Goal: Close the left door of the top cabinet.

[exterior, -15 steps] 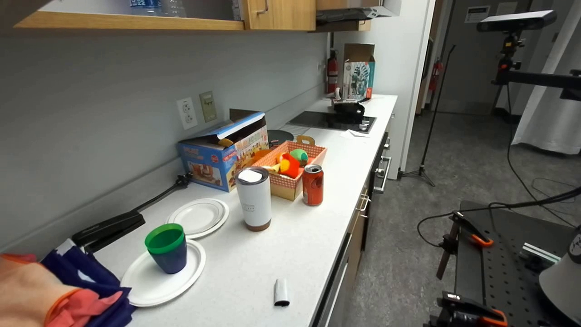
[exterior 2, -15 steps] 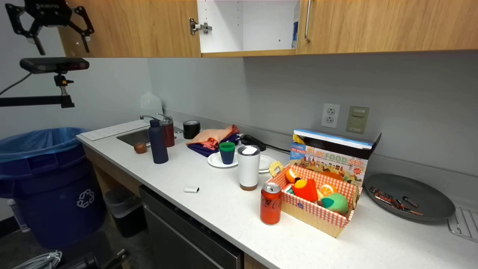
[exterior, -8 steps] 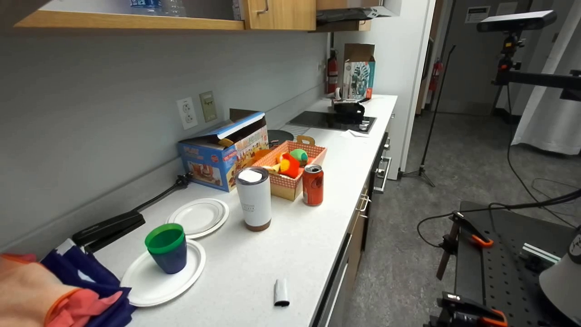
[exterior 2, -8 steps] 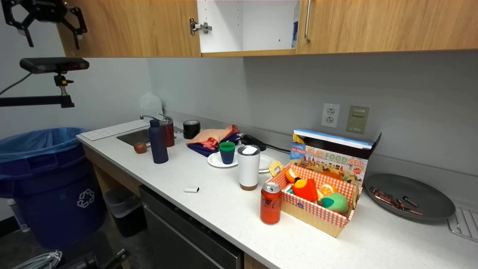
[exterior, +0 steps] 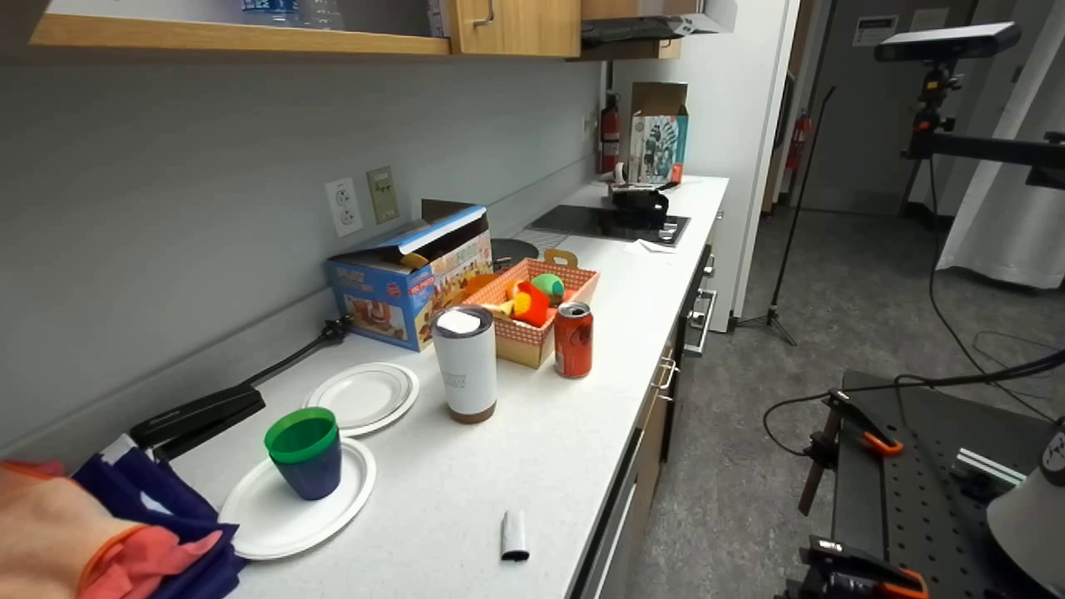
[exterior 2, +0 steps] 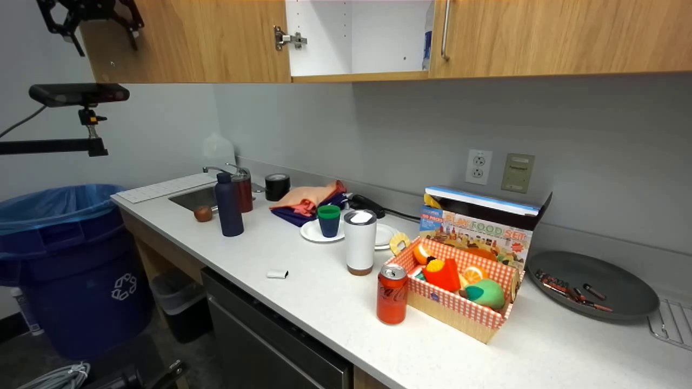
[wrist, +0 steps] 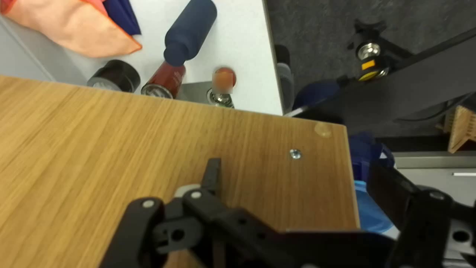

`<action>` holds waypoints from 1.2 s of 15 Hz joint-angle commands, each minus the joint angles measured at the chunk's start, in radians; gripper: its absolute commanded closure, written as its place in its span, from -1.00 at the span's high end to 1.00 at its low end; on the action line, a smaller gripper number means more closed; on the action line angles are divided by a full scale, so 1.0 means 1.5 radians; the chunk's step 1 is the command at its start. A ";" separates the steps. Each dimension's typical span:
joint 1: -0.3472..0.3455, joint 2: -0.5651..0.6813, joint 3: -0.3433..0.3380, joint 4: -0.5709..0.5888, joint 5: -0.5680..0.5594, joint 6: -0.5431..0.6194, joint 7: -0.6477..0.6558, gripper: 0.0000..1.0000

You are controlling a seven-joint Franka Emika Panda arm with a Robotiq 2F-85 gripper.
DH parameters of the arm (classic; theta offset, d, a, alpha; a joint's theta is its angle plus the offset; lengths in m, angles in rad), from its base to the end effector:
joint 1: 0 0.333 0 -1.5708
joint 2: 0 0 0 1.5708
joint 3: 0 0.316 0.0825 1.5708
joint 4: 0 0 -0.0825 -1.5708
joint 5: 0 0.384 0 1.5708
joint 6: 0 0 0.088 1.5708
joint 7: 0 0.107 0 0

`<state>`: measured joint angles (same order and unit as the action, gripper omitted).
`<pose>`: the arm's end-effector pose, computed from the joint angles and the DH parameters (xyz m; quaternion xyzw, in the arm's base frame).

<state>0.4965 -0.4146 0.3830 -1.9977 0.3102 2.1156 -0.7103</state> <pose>0.2630 0.3983 0.6693 -0.7041 -0.6605 -0.2439 0.0925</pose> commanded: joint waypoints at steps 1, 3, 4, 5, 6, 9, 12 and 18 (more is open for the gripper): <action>0.031 0.006 -0.015 -0.022 0.022 0.113 -0.021 1.00; 0.043 0.008 -0.019 -0.033 0.022 0.158 -0.024 1.00; 0.049 0.011 -0.022 -0.036 0.022 0.173 -0.029 1.00; 0.055 0.013 -0.024 -0.040 0.020 0.189 -0.032 1.00; 0.061 0.014 -0.028 -0.043 0.016 0.198 -0.038 1.00; 0.098 0.023 -0.055 -0.041 0.038 0.195 -0.100 1.00; 0.149 0.036 -0.097 -0.030 0.097 0.164 -0.220 1.00; 0.211 0.052 -0.147 -0.019 0.218 0.125 -0.442 1.00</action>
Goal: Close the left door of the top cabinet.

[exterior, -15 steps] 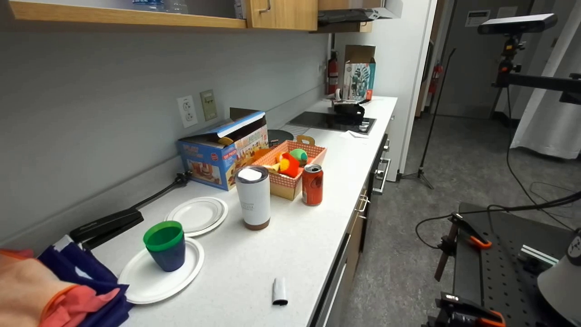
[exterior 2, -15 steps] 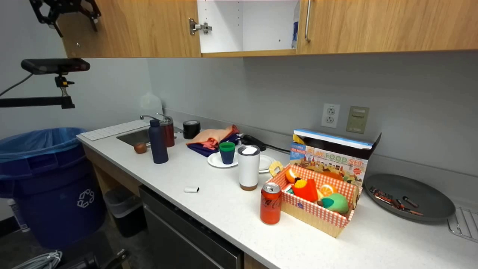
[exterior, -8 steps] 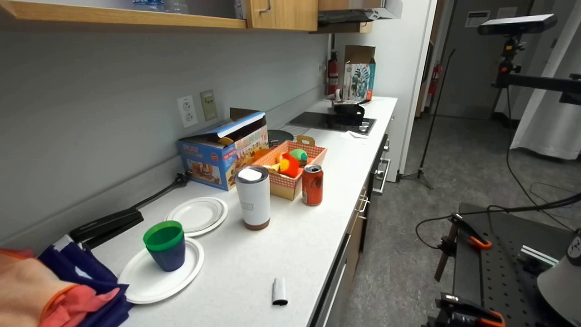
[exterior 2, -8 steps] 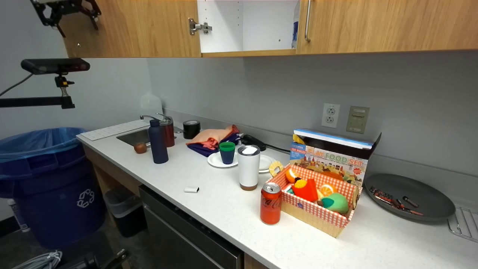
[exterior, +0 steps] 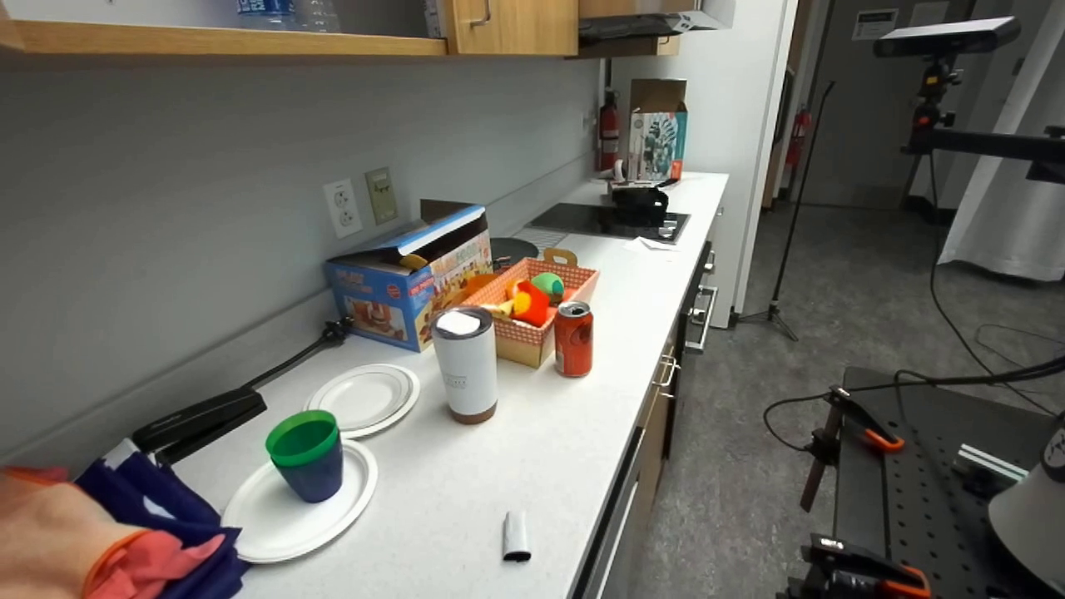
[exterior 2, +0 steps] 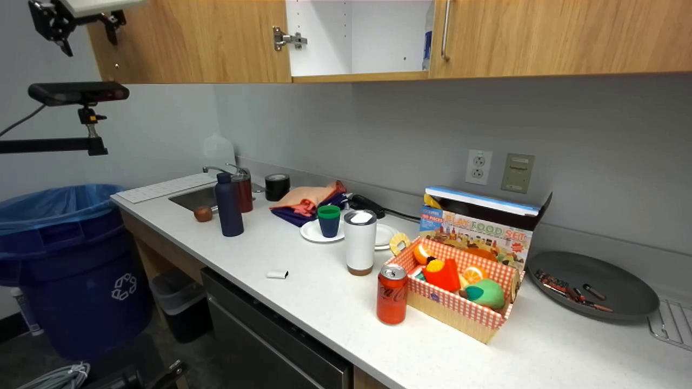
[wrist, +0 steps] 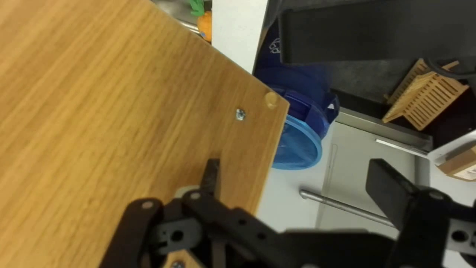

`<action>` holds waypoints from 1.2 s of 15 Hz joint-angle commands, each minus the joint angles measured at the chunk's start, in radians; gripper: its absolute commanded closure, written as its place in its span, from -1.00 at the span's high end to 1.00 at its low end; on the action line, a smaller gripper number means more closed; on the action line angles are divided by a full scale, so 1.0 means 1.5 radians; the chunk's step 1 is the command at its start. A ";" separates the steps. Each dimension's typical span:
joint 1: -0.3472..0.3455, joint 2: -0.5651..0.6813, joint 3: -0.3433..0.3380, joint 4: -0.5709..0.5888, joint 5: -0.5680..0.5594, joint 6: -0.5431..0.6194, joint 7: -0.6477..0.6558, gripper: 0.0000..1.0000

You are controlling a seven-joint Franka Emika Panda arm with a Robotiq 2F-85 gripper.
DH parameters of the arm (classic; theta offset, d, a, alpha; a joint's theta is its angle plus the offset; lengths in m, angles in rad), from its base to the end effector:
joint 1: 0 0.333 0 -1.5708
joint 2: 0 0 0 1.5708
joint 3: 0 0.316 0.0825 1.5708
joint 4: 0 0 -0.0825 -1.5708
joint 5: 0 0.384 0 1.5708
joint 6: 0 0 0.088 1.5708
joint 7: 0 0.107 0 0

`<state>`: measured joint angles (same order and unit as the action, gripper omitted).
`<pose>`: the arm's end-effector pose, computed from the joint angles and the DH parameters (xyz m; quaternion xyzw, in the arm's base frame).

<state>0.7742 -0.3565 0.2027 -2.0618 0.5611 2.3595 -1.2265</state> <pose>0.2584 0.4244 0.6542 -0.5214 -0.7654 -0.3353 0.1730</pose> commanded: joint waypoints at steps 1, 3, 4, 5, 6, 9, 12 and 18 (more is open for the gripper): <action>0.024 0.014 -0.027 0.026 0.059 -0.046 -0.125 1.00; 0.013 0.014 -0.025 0.028 0.063 -0.062 -0.167 1.00; 0.009 0.014 -0.023 0.030 0.059 -0.066 -0.184 1.00; 0.005 0.014 -0.022 0.032 0.056 -0.068 -0.198 1.00; 0.003 0.015 -0.021 0.033 0.053 -0.071 -0.211 1.00; -0.002 0.015 -0.020 0.036 0.051 -0.082 -0.245 1.00; 0.003 0.019 -0.027 0.045 0.069 -0.127 -0.288 1.00; -0.015 0.031 -0.019 0.069 0.086 -0.209 -0.353 1.00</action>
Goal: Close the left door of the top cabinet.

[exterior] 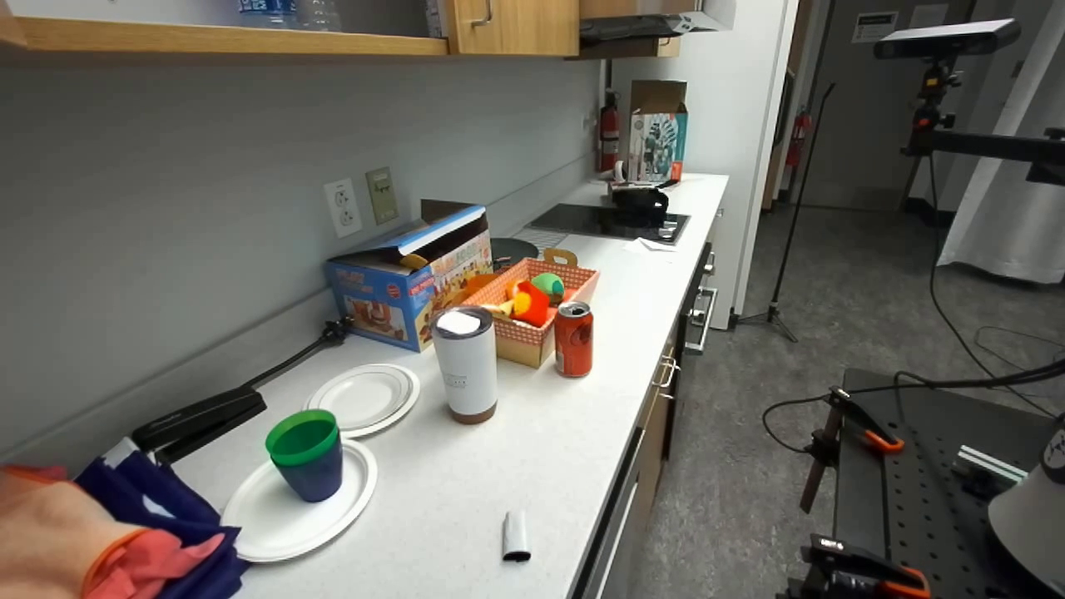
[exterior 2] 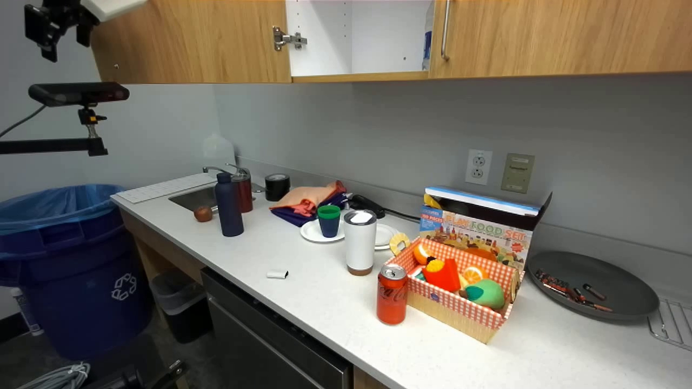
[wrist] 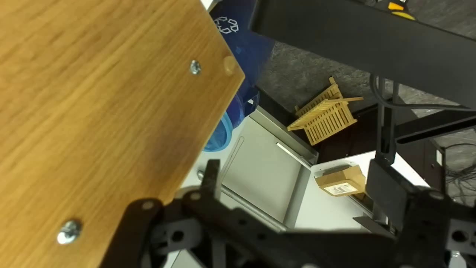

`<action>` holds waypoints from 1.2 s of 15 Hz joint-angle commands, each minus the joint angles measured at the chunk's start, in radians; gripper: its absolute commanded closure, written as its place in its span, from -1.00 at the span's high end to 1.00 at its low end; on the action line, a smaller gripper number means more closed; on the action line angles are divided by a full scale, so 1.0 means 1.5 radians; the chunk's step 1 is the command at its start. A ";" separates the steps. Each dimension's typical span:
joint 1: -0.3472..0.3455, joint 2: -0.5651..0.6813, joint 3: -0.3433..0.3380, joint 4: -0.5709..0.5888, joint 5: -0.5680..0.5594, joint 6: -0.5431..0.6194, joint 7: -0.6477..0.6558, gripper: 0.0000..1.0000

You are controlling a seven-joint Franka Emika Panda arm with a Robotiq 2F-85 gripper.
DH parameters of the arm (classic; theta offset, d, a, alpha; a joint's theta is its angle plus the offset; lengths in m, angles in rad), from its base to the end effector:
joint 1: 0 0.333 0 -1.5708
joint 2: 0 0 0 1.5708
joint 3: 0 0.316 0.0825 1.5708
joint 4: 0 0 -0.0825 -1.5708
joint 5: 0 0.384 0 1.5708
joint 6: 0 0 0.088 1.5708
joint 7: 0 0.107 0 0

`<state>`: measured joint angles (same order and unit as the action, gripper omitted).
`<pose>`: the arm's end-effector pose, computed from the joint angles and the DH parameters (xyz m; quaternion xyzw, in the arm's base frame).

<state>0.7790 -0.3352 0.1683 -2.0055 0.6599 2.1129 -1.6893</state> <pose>0.2539 0.4238 0.6490 -0.3308 -0.8762 -0.2972 0.1856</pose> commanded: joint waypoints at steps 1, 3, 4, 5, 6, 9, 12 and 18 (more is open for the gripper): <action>-0.022 0.018 0.007 0.035 0.018 -0.051 -0.050 1.00; -0.036 0.019 0.015 0.039 -0.001 -0.049 -0.051 1.00; -0.047 0.017 0.022 0.039 -0.023 -0.043 -0.041 1.00; -0.057 0.014 0.029 0.038 -0.044 -0.035 -0.033 1.00; -0.066 0.012 0.035 0.037 -0.065 -0.031 -0.023 1.00; -0.087 0.009 0.048 0.036 -0.110 -0.013 -0.014 1.00; -0.104 0.007 0.060 0.036 -0.140 0.015 -0.012 1.00; -0.120 0.003 0.078 0.028 -0.184 0.110 -0.006 1.00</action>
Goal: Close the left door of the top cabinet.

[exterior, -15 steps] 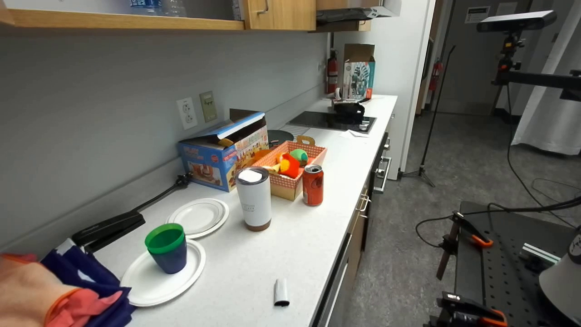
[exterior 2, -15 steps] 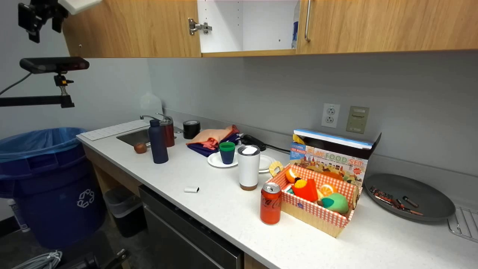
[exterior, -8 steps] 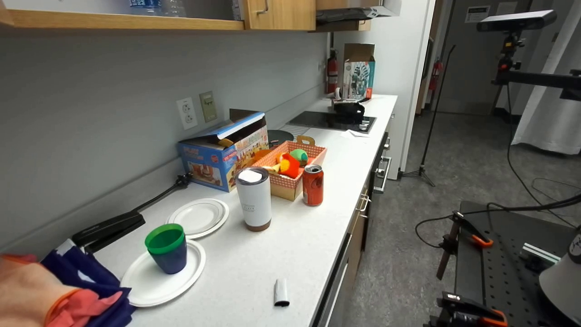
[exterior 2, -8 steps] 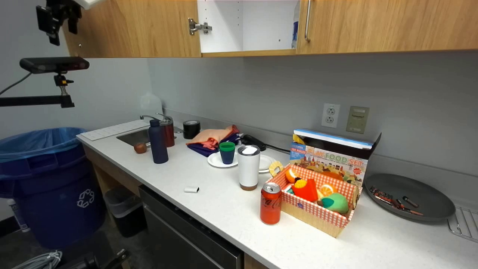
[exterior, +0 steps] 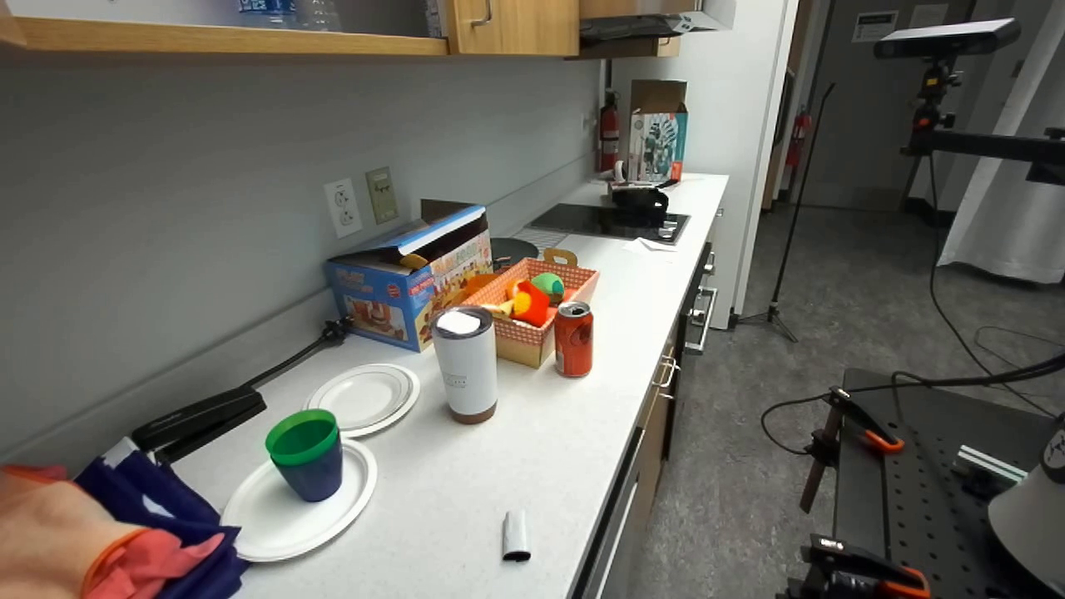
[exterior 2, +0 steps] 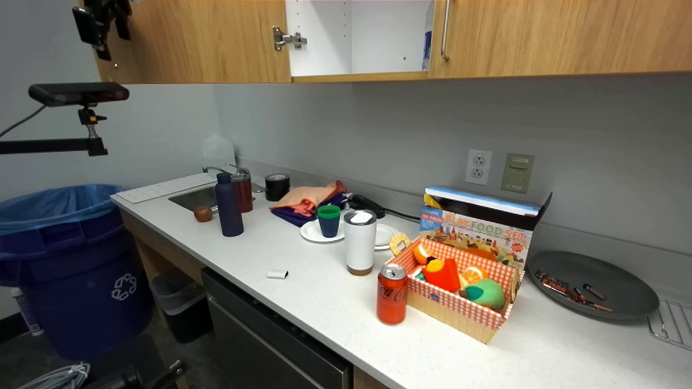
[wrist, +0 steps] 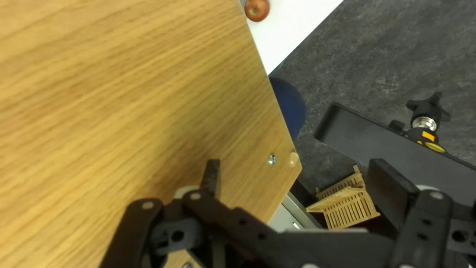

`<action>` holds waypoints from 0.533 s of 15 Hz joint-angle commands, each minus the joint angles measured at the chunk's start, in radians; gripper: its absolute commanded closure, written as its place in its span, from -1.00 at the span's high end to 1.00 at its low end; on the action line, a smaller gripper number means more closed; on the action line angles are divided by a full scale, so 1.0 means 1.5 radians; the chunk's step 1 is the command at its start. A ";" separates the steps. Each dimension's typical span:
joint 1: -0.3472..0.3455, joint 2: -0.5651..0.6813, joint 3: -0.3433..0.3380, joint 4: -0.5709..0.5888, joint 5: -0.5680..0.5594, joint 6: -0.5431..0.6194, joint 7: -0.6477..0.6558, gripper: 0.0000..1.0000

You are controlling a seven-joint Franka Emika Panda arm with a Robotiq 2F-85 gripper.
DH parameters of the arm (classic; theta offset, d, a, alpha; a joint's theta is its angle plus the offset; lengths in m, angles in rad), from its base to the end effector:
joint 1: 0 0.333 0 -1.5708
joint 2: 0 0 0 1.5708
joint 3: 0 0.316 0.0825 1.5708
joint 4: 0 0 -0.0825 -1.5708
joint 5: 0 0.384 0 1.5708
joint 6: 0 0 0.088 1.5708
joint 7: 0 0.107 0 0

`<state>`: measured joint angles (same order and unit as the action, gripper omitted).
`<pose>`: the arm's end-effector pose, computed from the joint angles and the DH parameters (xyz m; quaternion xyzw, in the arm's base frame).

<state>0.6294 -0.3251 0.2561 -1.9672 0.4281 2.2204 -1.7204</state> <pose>0.2916 0.4105 0.6680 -0.3184 -0.8924 -0.3183 0.0322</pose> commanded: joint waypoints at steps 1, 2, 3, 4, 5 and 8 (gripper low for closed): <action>-0.022 -0.005 0.022 0.001 -0.039 0.052 0.019 1.00; -0.024 -0.005 0.025 -0.001 -0.051 0.066 0.024 1.00; -0.026 -0.005 0.026 -0.002 -0.061 0.074 0.029 1.00; -0.029 -0.007 0.029 -0.003 -0.075 0.080 0.038 1.00; -0.034 -0.008 0.033 -0.003 -0.096 0.081 0.049 1.00; -0.050 -0.013 0.044 -0.005 -0.164 0.099 0.086 1.00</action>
<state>0.5978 -0.3286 0.2883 -1.9697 0.2723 2.3323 -1.6476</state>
